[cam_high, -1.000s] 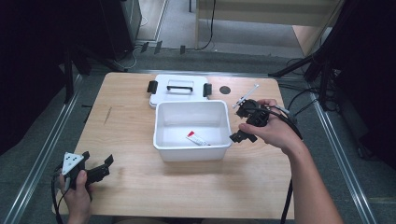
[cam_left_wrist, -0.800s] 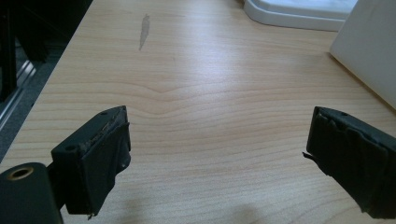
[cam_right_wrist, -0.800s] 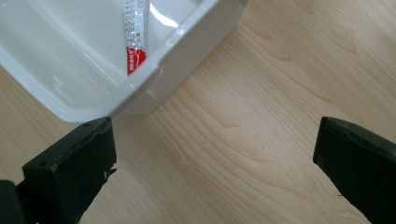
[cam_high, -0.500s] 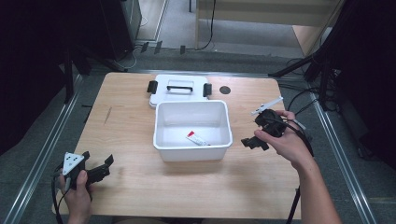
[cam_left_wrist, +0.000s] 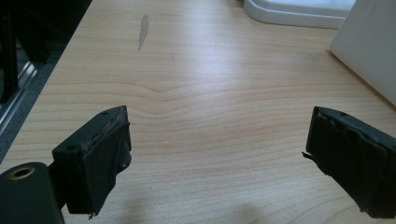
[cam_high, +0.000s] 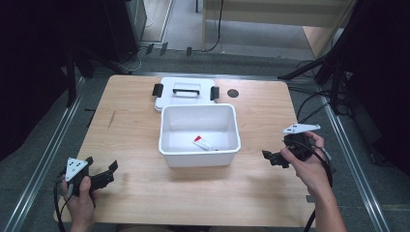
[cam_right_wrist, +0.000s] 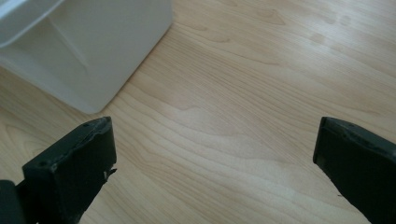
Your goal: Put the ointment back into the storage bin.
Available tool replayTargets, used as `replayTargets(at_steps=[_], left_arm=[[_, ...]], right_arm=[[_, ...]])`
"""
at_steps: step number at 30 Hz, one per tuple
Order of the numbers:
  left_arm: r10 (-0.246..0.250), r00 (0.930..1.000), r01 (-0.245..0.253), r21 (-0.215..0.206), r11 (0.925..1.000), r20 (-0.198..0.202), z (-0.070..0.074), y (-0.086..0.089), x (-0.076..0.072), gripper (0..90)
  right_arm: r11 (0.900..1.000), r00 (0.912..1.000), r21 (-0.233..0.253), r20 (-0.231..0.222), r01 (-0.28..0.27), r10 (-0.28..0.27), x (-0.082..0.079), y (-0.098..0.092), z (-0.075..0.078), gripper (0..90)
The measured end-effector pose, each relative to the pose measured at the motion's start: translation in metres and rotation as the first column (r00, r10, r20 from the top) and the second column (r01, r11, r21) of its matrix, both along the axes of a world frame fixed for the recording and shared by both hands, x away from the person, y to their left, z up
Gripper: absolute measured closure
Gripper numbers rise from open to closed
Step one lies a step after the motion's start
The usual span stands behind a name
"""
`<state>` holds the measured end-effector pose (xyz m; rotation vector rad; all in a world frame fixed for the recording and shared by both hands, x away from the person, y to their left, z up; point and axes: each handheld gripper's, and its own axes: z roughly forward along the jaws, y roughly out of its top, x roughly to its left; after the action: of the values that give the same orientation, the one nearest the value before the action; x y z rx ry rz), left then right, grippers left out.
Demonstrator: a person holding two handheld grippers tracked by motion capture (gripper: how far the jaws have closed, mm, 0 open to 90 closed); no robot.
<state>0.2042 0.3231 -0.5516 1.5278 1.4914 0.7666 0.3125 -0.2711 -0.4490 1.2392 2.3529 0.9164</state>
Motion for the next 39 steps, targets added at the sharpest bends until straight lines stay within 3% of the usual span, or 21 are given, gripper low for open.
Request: replayTargets(at_steps=[3, 11, 17, 18, 26, 39], left_arm=[[0.0, 1.0, 0.0, 0.002, 1.0, 0.0, 0.0, 0.0, 0.0, 7.5], [0.0, 1.0, 0.0, 0.005, 1.0, 0.001, 0.0, -0.001, 0.0, 7.5], [0.0, 1.0, 0.0, 0.007, 1.0, 0.002, 0.0, -0.001, 0.0, 7.6], [0.0, 1.0, 0.0, 0.007, 1.0, 0.002, 0.0, -0.001, 0.0, 7.5], [-0.003, 1.0, 0.003, 0.011, 0.9999, 0.001, 0.0, -0.002, 0.0, 7.5], [-0.004, 1.0, 0.004, 0.026, 0.9996, -0.002, 0.0, -0.004, 0.0, 7.5]], right_arm=[[1.0, 0.9997, 0.022, 0.016, 0.019, -0.019, -0.006, -0.005, -0.006, 0.0], [0.992, 0.9939, 0.086, 0.058, 0.089, -0.094, -0.03, -0.029, -0.04, 0.0], [0.982, 0.9845, 0.134, 0.096, 0.133, -0.147, -0.043, -0.043, -0.056, 0.0], [0.976, 0.9799, 0.154, 0.107, 0.151, -0.168, -0.047, -0.048, -0.061, 0.0], [0.958, 0.9621, 0.207, 0.144, 0.2, -0.232, -0.061, -0.071, -0.071, 0.0], [0.948, 0.9453, 0.219, 0.181, 0.23, -0.271, -0.078, -0.095, -0.076, 0.0]])
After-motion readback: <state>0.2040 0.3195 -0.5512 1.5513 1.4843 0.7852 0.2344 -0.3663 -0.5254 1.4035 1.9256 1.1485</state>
